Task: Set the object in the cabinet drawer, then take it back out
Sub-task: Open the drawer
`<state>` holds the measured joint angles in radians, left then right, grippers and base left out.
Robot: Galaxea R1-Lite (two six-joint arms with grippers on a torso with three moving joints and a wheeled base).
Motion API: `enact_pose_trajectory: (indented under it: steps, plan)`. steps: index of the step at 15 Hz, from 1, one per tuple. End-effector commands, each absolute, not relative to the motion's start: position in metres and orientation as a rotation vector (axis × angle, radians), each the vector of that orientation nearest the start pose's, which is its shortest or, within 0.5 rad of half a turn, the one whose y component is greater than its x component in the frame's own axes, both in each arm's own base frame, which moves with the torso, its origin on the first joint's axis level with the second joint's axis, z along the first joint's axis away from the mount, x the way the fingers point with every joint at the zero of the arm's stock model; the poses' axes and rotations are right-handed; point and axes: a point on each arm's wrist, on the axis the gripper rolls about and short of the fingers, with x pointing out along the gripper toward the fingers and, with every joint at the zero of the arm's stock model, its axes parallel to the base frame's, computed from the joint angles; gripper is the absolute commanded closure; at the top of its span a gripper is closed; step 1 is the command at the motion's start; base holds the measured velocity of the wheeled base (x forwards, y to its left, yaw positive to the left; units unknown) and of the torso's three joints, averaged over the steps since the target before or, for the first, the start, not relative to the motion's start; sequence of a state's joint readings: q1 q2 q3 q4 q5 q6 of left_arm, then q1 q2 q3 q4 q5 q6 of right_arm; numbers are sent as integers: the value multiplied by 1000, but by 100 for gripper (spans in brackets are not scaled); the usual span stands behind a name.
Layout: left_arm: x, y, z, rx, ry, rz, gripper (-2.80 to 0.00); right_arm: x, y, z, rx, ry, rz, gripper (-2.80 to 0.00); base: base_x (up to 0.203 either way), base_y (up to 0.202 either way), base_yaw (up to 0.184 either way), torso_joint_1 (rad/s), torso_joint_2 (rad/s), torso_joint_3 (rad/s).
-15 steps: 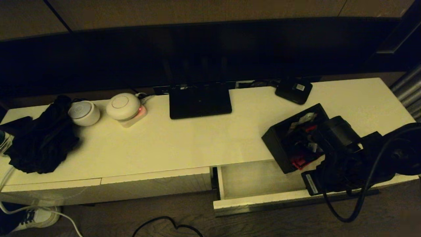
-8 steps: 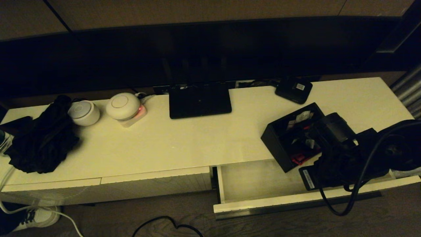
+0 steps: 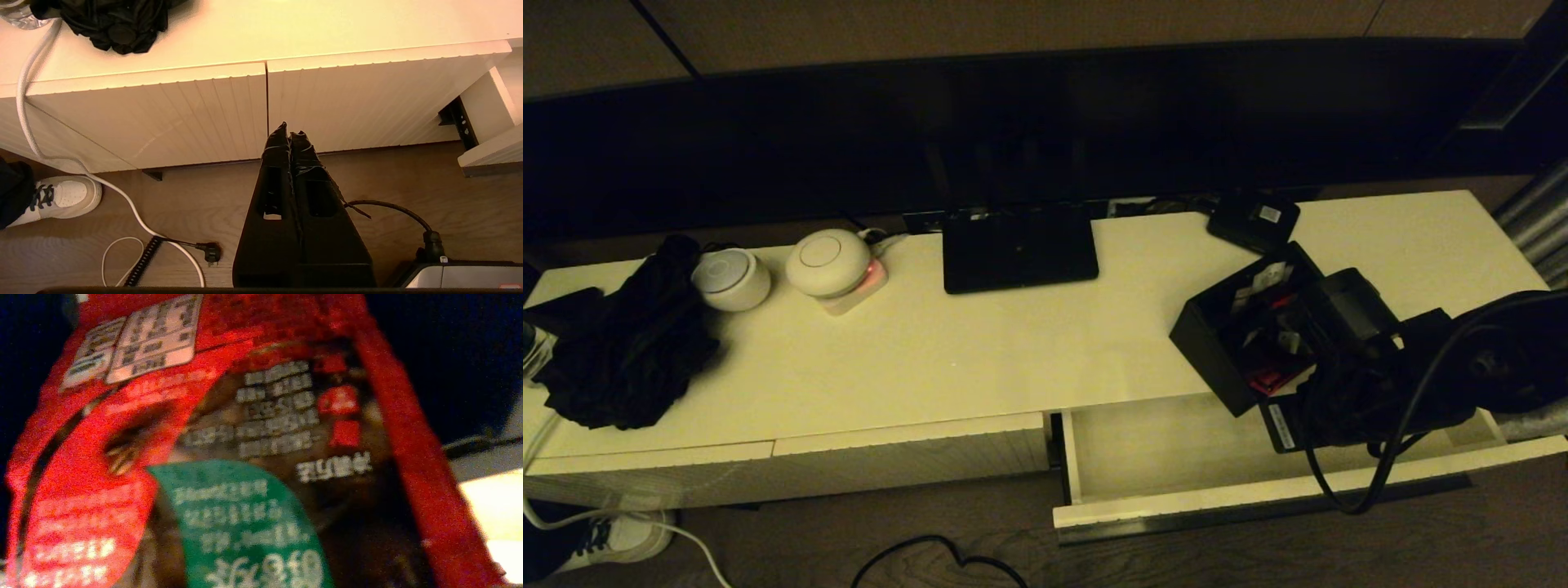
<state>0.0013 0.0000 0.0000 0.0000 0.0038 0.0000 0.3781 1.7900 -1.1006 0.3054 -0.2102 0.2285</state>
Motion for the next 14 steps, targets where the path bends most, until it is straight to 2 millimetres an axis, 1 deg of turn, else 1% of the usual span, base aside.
enact_pose_trajectory:
  steps: [1,5,7,11,12,14]
  plan:
    - [-23,0,75,0,3,6,0,282,107,167,-72,911,38,0,0,0,0,0,0,0]
    - [-23,0,75,0,3,5,0,286,100,185,-48,827,11,0,0,0,0,0,0,0]
    - [-23,0,75,0,3,6,0,281,99,196,-44,793,14,0,0,0,0,0,0,0]
    - [-23,0,75,0,3,5,0,261,91,214,-69,736,24,0,0,0,0,0,0,0]
    - [-23,0,75,0,3,5,0,254,88,215,-69,731,18,0,0,0,0,0,0,0]
    - [-23,0,75,0,3,6,0,239,82,202,-83,765,4,0,0,0,0,0,0,0]
